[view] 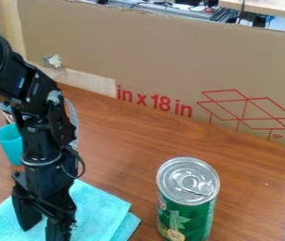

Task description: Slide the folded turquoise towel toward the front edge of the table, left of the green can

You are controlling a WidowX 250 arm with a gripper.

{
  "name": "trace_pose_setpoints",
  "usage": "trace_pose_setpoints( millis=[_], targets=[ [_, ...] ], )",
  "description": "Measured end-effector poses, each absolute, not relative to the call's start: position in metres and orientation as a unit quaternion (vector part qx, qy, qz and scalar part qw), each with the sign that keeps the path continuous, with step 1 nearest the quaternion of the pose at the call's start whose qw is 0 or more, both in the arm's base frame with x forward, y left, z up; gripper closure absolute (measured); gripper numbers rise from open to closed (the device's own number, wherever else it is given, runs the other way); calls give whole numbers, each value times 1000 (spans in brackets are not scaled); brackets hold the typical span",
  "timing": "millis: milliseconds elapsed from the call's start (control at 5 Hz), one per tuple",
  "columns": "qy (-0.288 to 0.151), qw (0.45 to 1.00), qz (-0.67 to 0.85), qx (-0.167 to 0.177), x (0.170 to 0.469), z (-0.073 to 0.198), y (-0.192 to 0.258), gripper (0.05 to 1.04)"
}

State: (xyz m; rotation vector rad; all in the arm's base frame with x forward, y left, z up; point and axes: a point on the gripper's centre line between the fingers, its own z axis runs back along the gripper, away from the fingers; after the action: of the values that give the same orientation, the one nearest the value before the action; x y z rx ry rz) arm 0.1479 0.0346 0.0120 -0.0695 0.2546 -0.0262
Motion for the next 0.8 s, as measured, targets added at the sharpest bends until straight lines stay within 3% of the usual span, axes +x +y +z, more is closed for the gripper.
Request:
trace_pose_setpoints(
  millis=[200, 400, 600, 800],
  targets=[
    [123, 992, -21, -32, 151, 13, 32, 82],
    [87, 995, -23, -46, 176, 22, 28, 83],
    [32, 998, -32, -45, 202, 49, 25, 83],
    [25, 999, -35, -22, 197, 69, 18, 83]
  ],
)
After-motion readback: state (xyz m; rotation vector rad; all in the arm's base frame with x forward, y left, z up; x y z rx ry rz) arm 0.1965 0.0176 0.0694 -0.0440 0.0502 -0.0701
